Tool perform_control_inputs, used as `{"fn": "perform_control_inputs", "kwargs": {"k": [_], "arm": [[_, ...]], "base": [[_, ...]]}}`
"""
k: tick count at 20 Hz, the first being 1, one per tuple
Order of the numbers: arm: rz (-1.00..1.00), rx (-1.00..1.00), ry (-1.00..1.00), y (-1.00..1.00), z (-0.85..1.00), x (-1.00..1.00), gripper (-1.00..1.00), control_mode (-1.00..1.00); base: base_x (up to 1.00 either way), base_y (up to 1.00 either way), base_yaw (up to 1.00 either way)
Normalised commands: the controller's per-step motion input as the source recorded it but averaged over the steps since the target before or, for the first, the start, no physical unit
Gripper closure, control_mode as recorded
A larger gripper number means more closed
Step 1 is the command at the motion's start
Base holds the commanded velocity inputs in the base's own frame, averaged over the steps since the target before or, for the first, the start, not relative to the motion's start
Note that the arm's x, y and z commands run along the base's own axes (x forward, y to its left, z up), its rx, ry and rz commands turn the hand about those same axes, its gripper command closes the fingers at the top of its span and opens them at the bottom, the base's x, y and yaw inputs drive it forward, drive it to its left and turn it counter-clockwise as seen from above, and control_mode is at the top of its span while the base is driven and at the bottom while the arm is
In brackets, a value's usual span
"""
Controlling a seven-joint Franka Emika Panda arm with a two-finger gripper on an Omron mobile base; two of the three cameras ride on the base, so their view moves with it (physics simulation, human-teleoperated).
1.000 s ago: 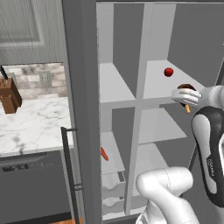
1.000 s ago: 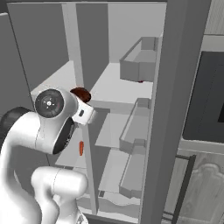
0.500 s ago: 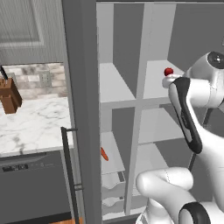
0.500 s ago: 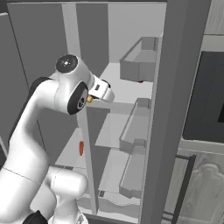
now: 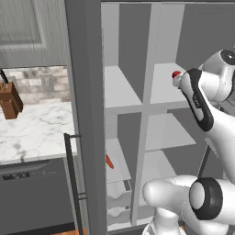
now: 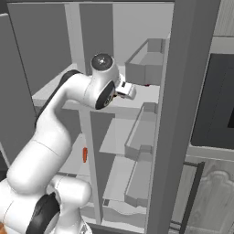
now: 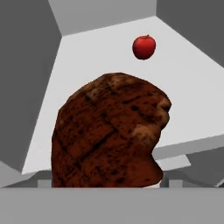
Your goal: Pick up the frozen steak from the freezer, place it on any shelf in the fridge, and close the fridge and freezer doors when done.
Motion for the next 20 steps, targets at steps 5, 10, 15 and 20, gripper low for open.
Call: {"fn": "perform_control_inputs", "kwargs": {"k": [5, 10, 15, 20], "arm": [[0.04, 0.00, 0.01, -0.03, -0.22, 0.97, 1.00, -1.00], [0.00, 0.00, 0.00, 0.00, -0.25, 1.00, -1.00, -1.00], [0.00, 0.00, 0.00, 0.03, -0.09, 0.62, -1.00, -1.00], [0.00, 0.00, 0.00, 0.01, 0.23, -0.23, -1.00, -1.00]], "base": [[0.00, 0.00, 0.00], [0.00, 0.00, 0.00], [0.00, 0.00, 0.00], [0.00, 0.00, 0.00]]}}
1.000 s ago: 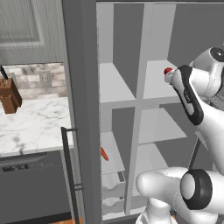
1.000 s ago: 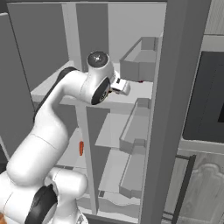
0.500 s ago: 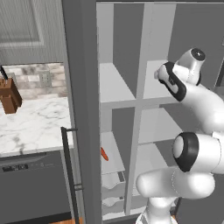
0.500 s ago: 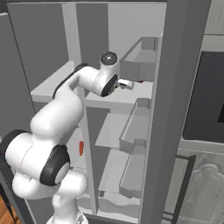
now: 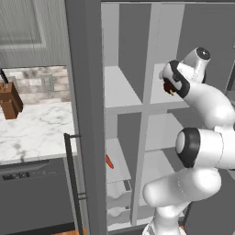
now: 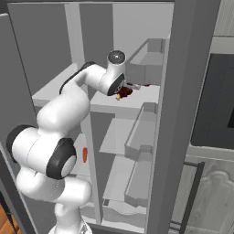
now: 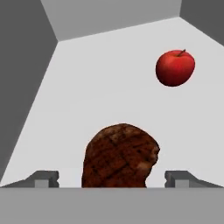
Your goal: Pick up the frozen steak from the freezer, place it on any shelf in the fridge, and close the fridge and freezer doors when done.
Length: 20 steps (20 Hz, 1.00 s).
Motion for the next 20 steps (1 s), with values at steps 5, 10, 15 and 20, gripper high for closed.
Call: {"fn": "perform_control_inputs", "kwargs": {"k": [5, 10, 15, 20], "arm": [[0.01, 0.00, -0.05, 0.00, 0.48, -0.89, -1.00, -1.00], [0.02, 0.00, -0.12, 0.16, 0.52, -1.00, -1.00, -1.00], [0.00, 0.00, 0.02, 0.47, 0.20, -1.00, -1.00, -1.00], [0.00, 0.00, 0.26, 0.61, -0.34, -1.00, -1.00, -1.00]], "base": [[0.00, 0.00, 0.00], [0.00, 0.00, 0.00], [0.00, 0.00, 0.00], [0.00, 0.00, 0.00]]}}
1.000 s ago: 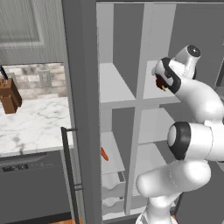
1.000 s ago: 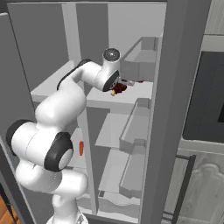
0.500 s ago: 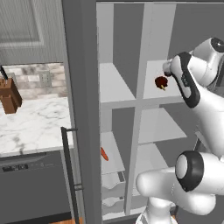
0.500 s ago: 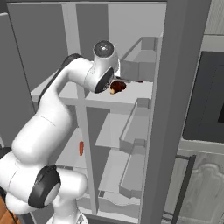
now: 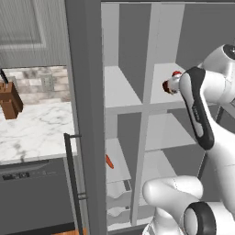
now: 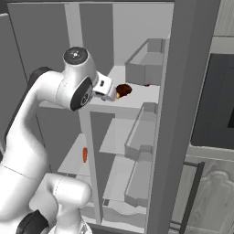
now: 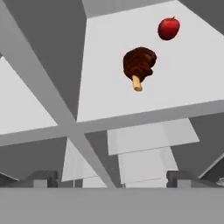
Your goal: Pick up the frozen steak from the freezer, place it on any shelf in the fridge, and close the fridge and freezer doors when done.
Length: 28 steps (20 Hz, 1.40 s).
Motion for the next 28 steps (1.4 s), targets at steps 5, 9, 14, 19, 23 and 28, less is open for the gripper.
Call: {"fn": "perform_control_inputs", "kwargs": {"k": [5, 9, 14, 19, 23, 28], "arm": [[0.05, -0.02, 0.21, 0.52, -0.81, -0.49, -1.00, -1.00], [0.01, -0.14, 0.00, 0.29, -0.43, 0.00, -1.00, -1.00], [0.00, -0.03, 0.00, 0.05, -0.01, 0.00, -1.00, -1.00], [0.00, -0.01, 0.00, 0.00, 0.00, -0.06, -1.00, -1.00], [0.00, -0.04, 0.00, -0.21, 0.00, -0.25, -1.00, -1.00], [0.00, -0.02, 0.00, -0.31, 0.00, -0.06, -1.00, -1.00]], "base": [[0.00, 0.00, 0.00], [0.00, 0.00, 0.00], [0.00, 0.00, 0.00], [0.00, 0.00, 0.00], [0.00, 0.00, 0.00], [0.00, 0.00, 0.00]]}}
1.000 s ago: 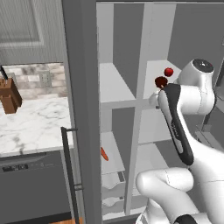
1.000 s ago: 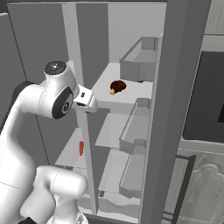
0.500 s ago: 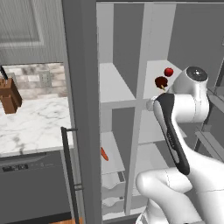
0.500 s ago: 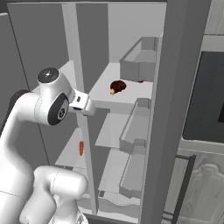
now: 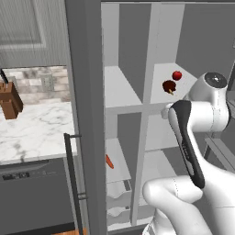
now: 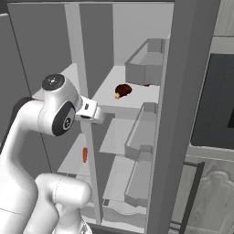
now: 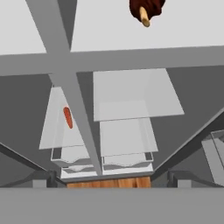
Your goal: Pick up the frozen steak from the freezer, place it on any shelf in the fridge, and close the fridge and freezer doors when done.
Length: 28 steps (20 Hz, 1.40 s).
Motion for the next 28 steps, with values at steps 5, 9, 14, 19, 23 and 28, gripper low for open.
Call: {"fn": "perform_control_inputs", "kwargs": {"k": [5, 9, 14, 19, 23, 28], "arm": [[0.00, -0.01, 0.02, -0.20, 0.00, -0.37, -1.00, -1.00], [0.01, 0.00, 0.00, 0.09, 0.00, -0.01, -1.00, -1.00], [0.00, 0.00, 0.00, 0.00, 0.00, 0.00, -1.00, -1.00], [0.00, 0.00, 0.00, 0.00, 0.00, 0.00, -1.00, -1.00], [0.00, 0.00, 0.00, 0.00, 0.00, 0.00, -1.00, -1.00], [0.00, 0.00, 0.00, -0.03, 0.00, 0.00, -1.00, 1.00]], "base": [[0.00, 0.00, 0.00], [0.00, 0.00, 0.00], [0.00, 0.00, 0.00], [0.00, 0.00, 0.00], [0.00, 0.00, 0.00], [0.00, -0.04, 0.00]]}}
